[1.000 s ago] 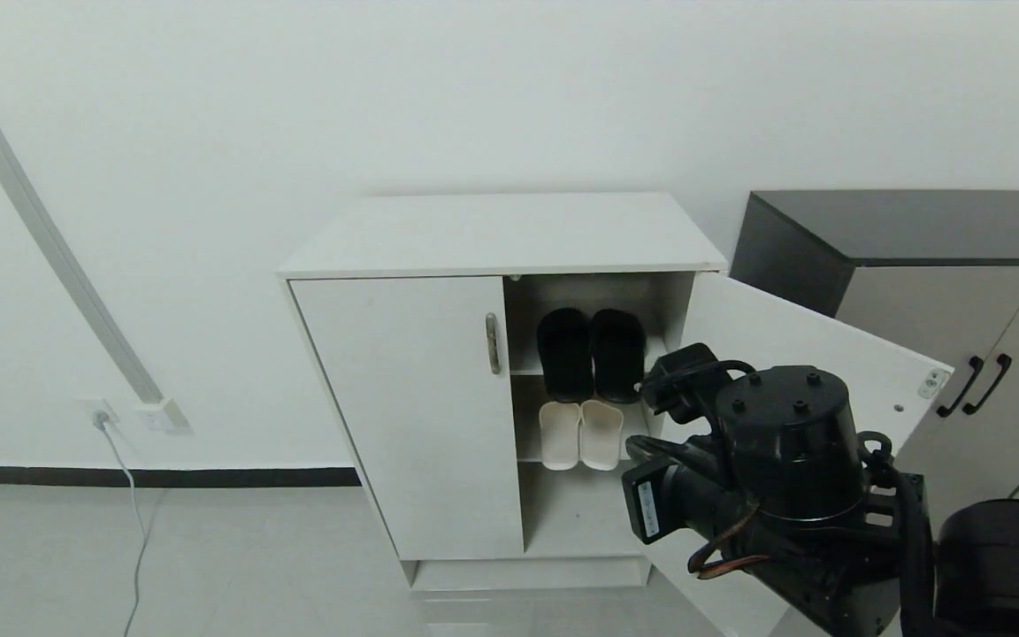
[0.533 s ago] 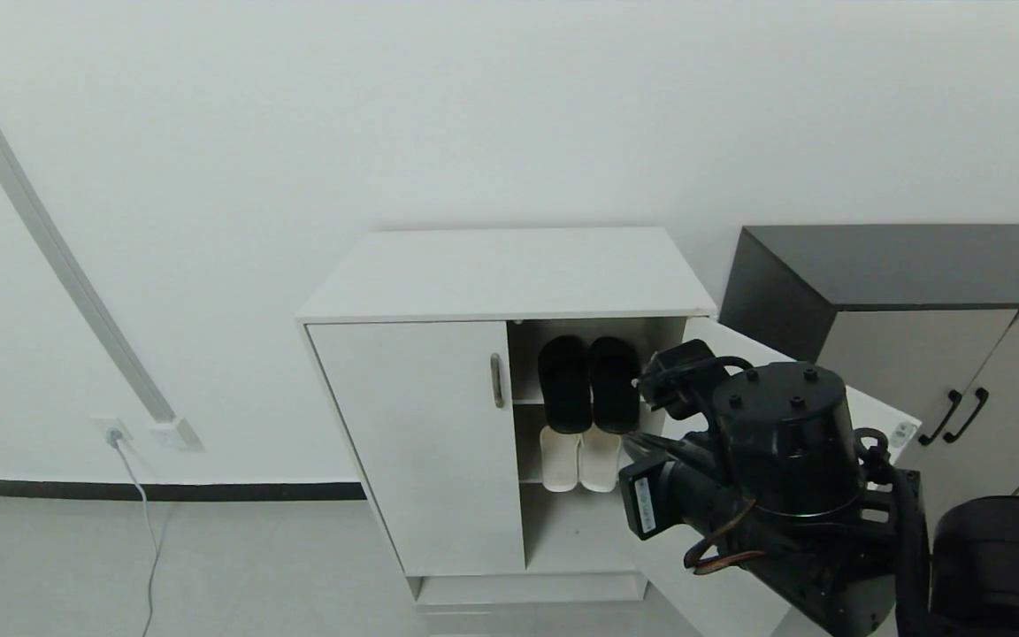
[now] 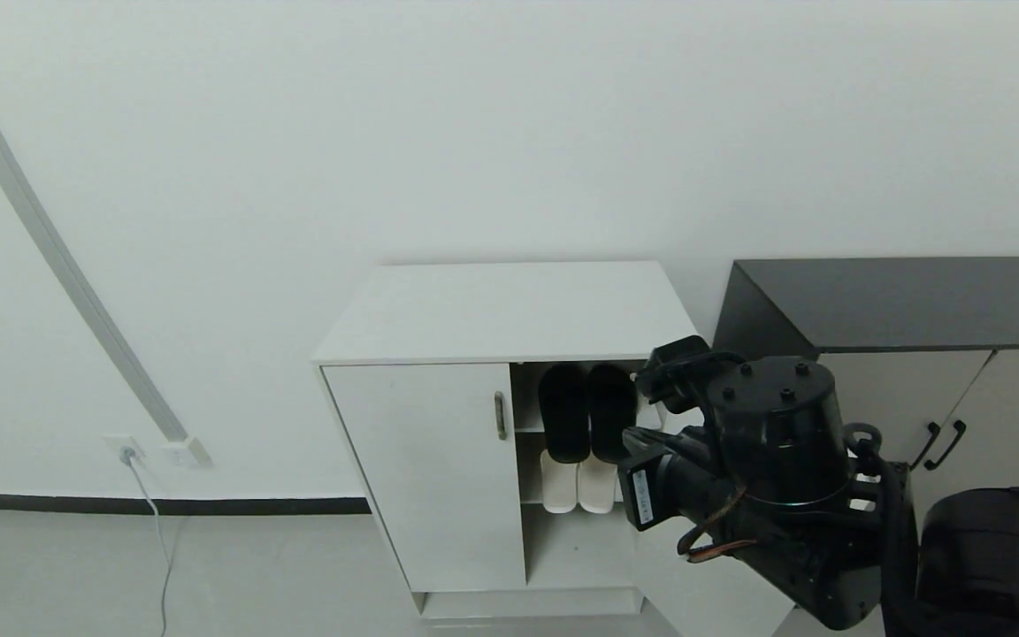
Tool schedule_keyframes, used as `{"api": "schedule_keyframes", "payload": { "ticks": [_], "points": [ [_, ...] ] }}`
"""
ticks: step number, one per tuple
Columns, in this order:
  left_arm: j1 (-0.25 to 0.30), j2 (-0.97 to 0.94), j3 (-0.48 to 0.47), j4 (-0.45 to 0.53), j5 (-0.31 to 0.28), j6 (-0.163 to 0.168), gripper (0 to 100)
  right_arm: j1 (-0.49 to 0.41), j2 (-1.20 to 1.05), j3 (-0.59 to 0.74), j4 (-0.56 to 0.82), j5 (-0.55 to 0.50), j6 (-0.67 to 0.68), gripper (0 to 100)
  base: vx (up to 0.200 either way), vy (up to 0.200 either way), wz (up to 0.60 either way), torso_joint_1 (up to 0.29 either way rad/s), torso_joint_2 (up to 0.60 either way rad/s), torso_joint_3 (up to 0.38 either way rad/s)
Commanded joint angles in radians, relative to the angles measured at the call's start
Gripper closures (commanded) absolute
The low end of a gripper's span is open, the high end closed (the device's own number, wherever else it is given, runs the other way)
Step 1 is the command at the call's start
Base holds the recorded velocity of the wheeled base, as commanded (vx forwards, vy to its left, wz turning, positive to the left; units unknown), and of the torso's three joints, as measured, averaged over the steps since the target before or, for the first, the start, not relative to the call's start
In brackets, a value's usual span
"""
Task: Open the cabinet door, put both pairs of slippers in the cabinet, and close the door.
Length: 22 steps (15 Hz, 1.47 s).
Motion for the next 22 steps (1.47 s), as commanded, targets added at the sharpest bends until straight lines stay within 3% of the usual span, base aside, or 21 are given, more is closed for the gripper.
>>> {"api": "schedule_keyframes", "payload": {
  "ticks": [1, 12, 19, 22],
  "points": [
    [0.001, 0.001, 0.000, 0.000, 0.000, -0.001, 100, -0.007, 0.005, 0.005, -0.022, 0.000, -0.002, 100, 0.000, 0.000, 0.00, 0.188, -0.41, -0.227],
    [0.001, 0.001, 0.000, 0.000, 0.000, -0.004, 100, -0.026, 0.023, 0.030, -0.063, 0.000, -0.022, 100, 0.000, 0.000, 0.00, 0.016, -0.04, -0.018],
    [0.001, 0.001, 0.000, 0.000, 0.000, -0.004, 100, -0.049, 0.026, 0.028, -0.065, 0.000, -0.025, 100, 0.000, 0.000, -0.60, 0.004, 0.00, 0.001],
    [0.001, 0.001, 0.000, 0.000, 0.000, -0.004, 100, -0.055, 0.028, 0.031, -0.087, 0.000, -0.033, 100, 0.000, 0.000, 0.00, 0.000, 0.00, 0.000]
  ]
}}
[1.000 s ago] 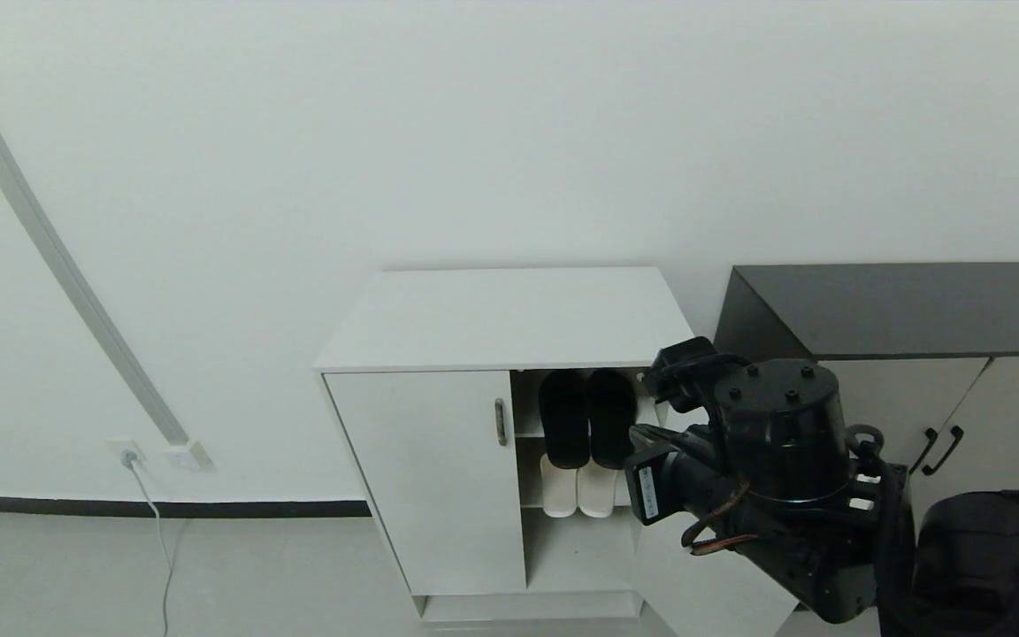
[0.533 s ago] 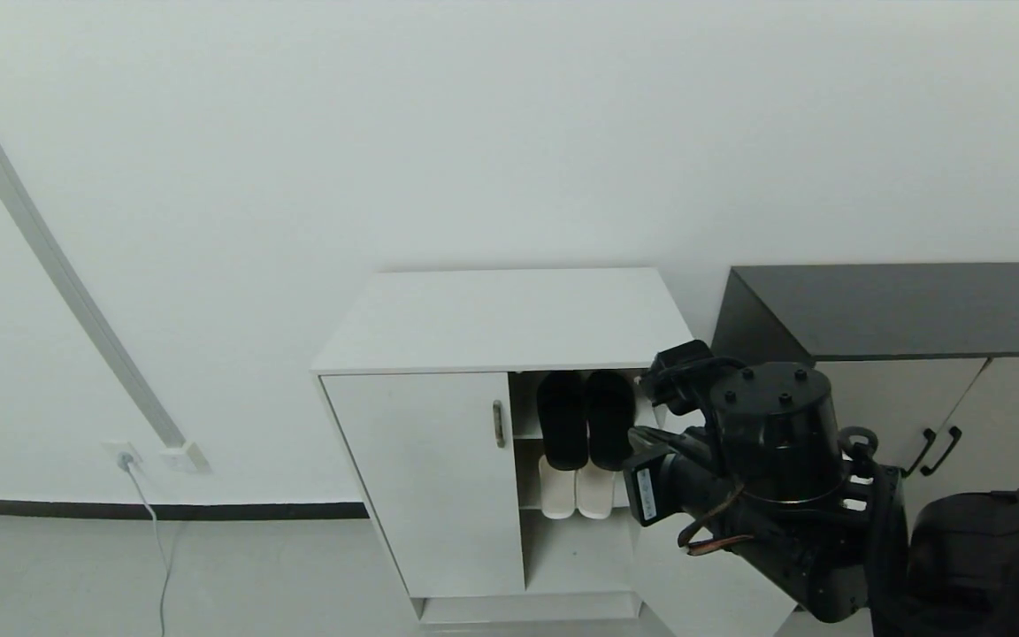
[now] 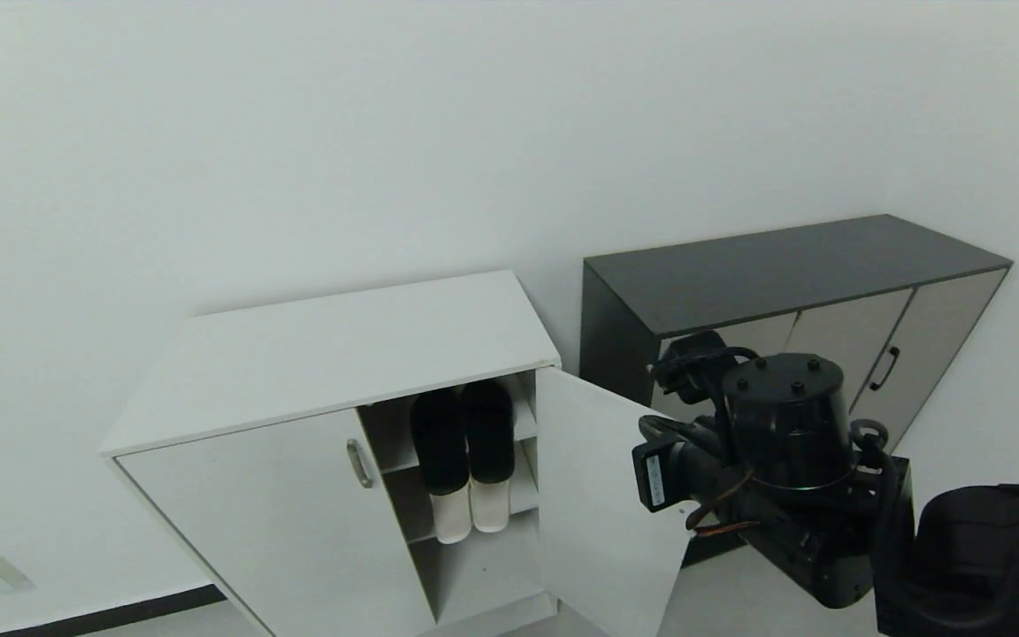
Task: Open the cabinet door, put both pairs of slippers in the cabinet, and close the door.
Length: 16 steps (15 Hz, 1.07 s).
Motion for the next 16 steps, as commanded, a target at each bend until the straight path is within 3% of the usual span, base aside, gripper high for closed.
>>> {"api": "schedule_keyframes", "payload": {
  "ticks": [1, 10, 14, 16],
  "points": [
    [0.000, 0.001, 0.000, 0.000, 0.001, -0.001, 100, -0.003, 0.009, 0.009, -0.030, 0.000, -0.009, 100, 0.000, 0.000, 0.00, 0.000, 0.00, 0.000],
    [0.000, 0.001, 0.000, -0.002, 0.001, -0.001, 100, -0.009, 0.024, 0.027, -0.089, 0.001, -0.025, 100, 0.000, 0.000, 0.00, 0.000, 0.00, 0.000],
    [0.000, 0.001, 0.000, 0.000, 0.001, -0.001, 100, -0.009, 0.024, 0.030, -0.089, 0.001, -0.029, 100, -0.200, 0.000, 0.00, 0.007, 0.01, -0.001],
    [0.000, 0.001, 0.000, -0.002, 0.001, -0.001, 100, -0.009, 0.024, 0.030, -0.091, 0.001, -0.029, 100, 0.000, 0.000, 0.00, 0.000, 0.00, 0.000]
  ]
}}
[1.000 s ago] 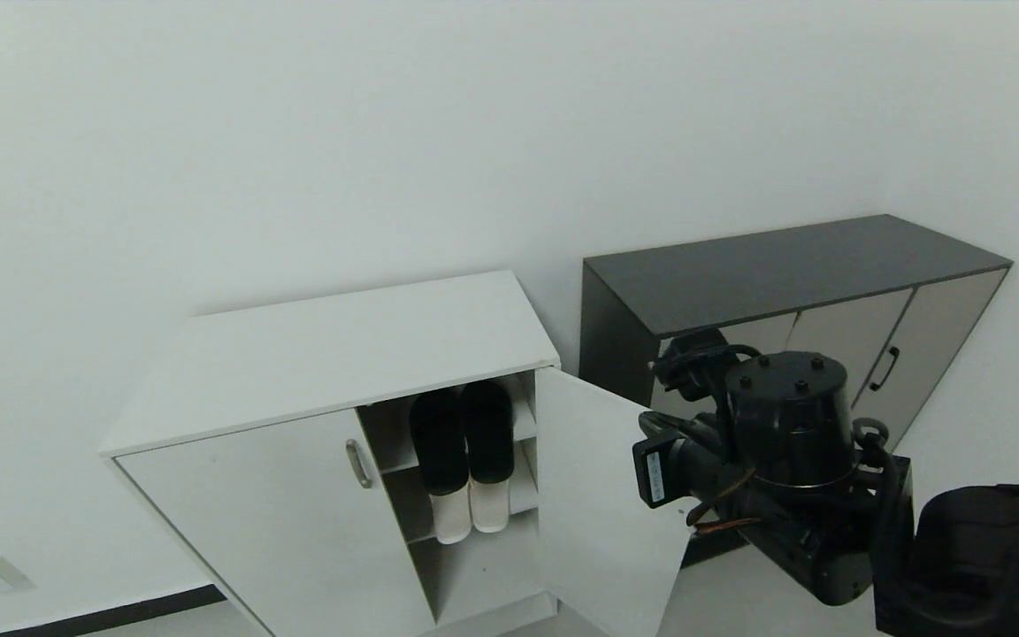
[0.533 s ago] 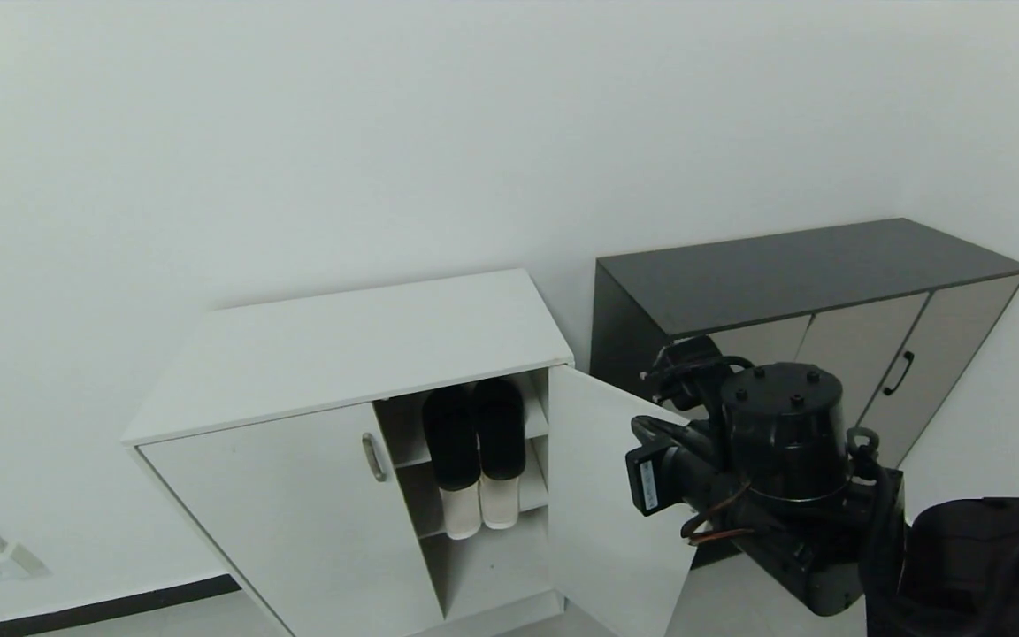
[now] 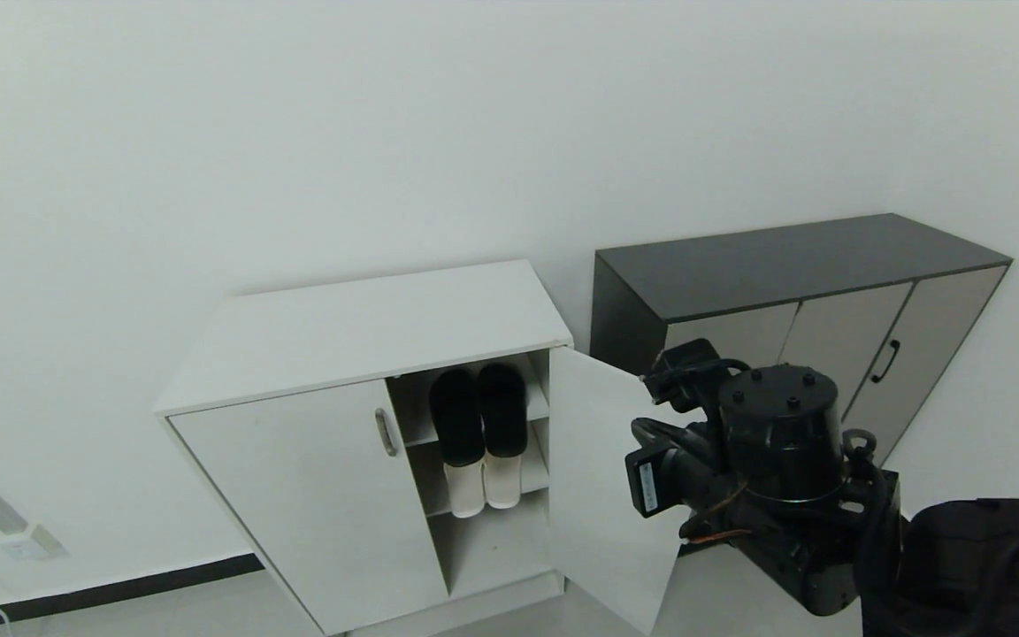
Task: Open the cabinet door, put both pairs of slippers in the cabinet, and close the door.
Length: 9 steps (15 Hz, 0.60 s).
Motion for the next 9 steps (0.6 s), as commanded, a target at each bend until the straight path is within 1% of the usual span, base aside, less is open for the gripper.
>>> {"api": "schedule_keyframes", "payload": {
  "ticks": [1, 6, 9],
  "points": [
    [0.001, 0.001, 0.000, 0.000, 0.000, 0.000, 100, -0.004, 0.000, -0.001, -0.002, -0.001, -0.001, 100, 0.000, 0.000, 0.00, 0.000, 0.00, 0.000],
    [0.001, 0.001, 0.000, 0.000, 0.000, 0.000, 100, -0.059, 0.013, -0.035, 0.004, 0.006, 0.003, 100, 0.000, 0.000, 0.00, 0.000, 0.00, 0.000],
    [0.000, 0.001, 0.000, -0.002, 0.000, 0.000, 100, -0.142, 0.074, -0.113, 0.007, 0.009, 0.009, 100, 0.000, 0.000, 0.00, 0.000, 0.00, 0.000]
  ]
}}
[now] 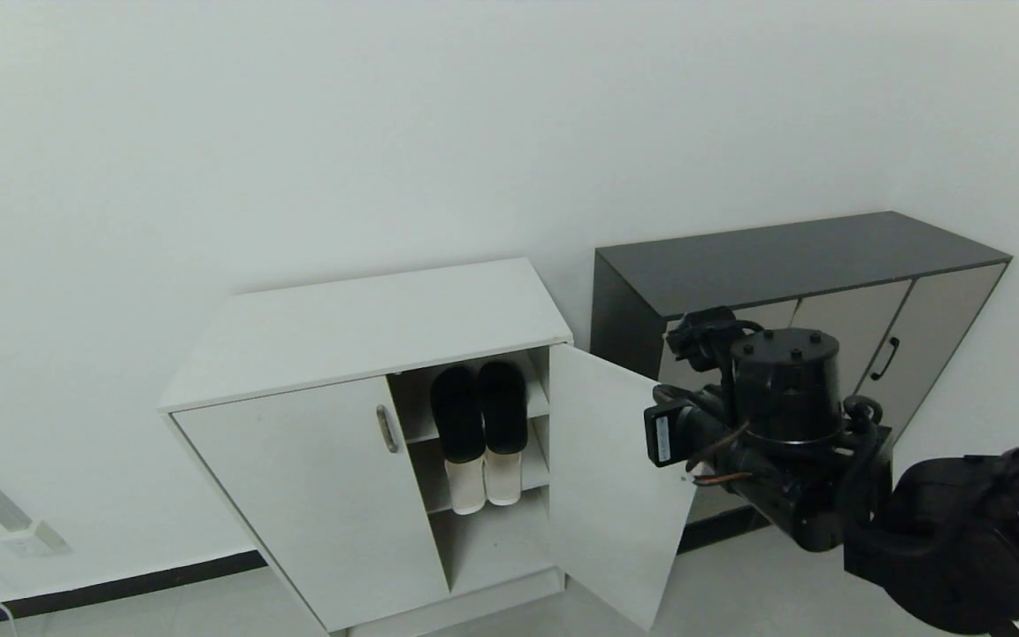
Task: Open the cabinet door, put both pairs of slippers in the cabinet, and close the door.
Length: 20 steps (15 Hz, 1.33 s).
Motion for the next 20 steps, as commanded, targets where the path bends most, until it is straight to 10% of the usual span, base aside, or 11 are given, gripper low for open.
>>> {"api": "schedule_keyframes", "payload": {
  "ticks": [1, 10, 20],
  "points": [
    [0.000, 0.001, 0.000, 0.000, 0.000, -0.001, 100, -0.065, 0.061, -0.078, 0.007, 0.002, 0.004, 100, 0.000, 0.000, 0.00, 0.000, 0.00, 0.000],
    [0.000, 0.001, 0.000, 0.000, 0.000, 0.001, 100, -0.311, 0.277, -0.349, 0.047, 0.121, 0.011, 100, 0.000, 0.000, 0.00, 0.000, 0.00, 0.000],
    [0.000, 0.001, 0.000, 0.000, 0.000, 0.001, 100, -0.383, 0.383, -0.420, 0.127, 0.250, 0.106, 100, 0.000, 0.000, 0.00, 0.000, 0.00, 0.000]
  ]
}}
